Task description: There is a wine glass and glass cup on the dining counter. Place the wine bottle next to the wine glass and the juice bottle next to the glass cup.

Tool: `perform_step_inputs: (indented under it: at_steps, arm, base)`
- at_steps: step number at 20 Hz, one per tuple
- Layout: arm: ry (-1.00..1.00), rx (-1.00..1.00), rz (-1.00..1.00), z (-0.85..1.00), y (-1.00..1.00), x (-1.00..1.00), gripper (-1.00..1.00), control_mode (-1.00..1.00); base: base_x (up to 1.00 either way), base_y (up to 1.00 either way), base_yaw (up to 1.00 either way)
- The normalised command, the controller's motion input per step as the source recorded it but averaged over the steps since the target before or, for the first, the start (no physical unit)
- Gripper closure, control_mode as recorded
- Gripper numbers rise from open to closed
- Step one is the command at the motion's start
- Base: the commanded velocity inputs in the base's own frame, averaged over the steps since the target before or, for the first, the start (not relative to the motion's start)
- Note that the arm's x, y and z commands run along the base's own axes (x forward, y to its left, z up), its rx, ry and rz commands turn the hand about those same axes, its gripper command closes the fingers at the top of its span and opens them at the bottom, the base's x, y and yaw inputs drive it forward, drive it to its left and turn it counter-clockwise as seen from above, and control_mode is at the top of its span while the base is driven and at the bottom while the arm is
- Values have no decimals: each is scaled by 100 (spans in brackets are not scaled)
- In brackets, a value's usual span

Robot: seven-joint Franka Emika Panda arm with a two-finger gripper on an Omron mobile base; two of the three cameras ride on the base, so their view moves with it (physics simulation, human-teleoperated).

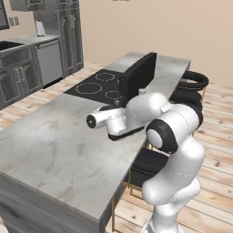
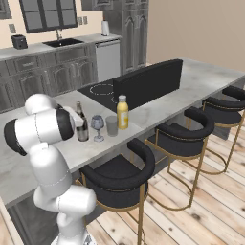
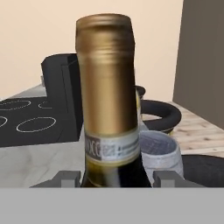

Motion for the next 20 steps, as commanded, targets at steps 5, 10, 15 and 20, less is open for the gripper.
perform_step_inputs:
  at_steps: [5,10,15,20]
  arm:
    - [-17,9,-7,-52,9,-11,100,-100]
    - [-18,4,-10,-58,0,-10,100,-100]
    - [-17,3,-11,-56,0,-16,100,-100]
    - [-18,7,-11,-54,0,-15,100,-100]
  base:
    - [0,0,0]
    - [0,0,0]
    - [0,0,0]
    - [0,0,0]
